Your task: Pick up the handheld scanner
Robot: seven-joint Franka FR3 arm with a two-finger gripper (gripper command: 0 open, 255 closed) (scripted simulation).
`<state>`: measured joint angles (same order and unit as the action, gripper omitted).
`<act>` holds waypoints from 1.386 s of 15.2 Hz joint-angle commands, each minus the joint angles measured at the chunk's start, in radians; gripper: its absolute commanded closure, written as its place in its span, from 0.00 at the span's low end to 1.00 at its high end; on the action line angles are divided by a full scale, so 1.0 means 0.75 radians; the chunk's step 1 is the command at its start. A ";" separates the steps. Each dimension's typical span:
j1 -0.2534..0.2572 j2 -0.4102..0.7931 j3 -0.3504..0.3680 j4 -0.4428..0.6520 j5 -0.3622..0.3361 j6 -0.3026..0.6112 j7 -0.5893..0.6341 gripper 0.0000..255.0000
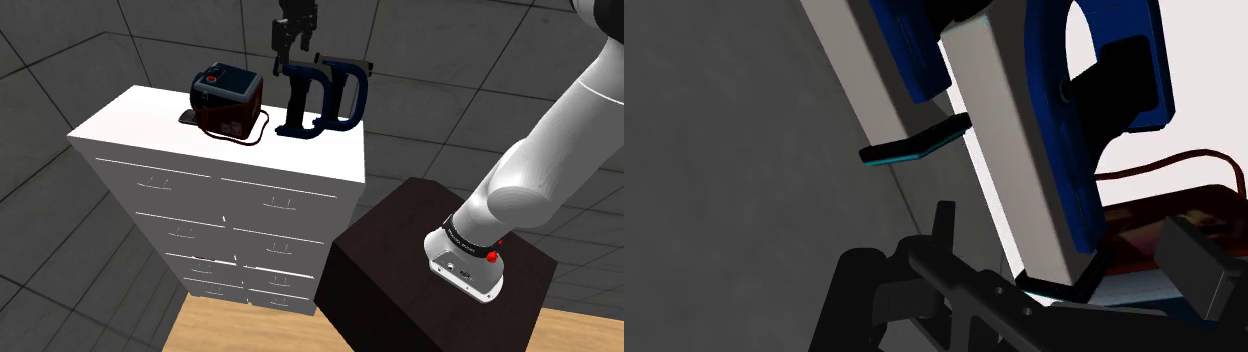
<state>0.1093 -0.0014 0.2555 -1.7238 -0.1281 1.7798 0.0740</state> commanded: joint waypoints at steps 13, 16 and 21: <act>0.003 0.023 0.003 -0.105 -0.013 0.126 0.018 1.00; 0.003 0.025 0.003 -0.103 -0.014 0.127 0.018 1.00; 0.004 0.022 0.004 -0.052 -0.011 0.074 0.011 1.00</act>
<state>0.1114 0.0127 0.2577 -1.7795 -0.1359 1.8491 0.0830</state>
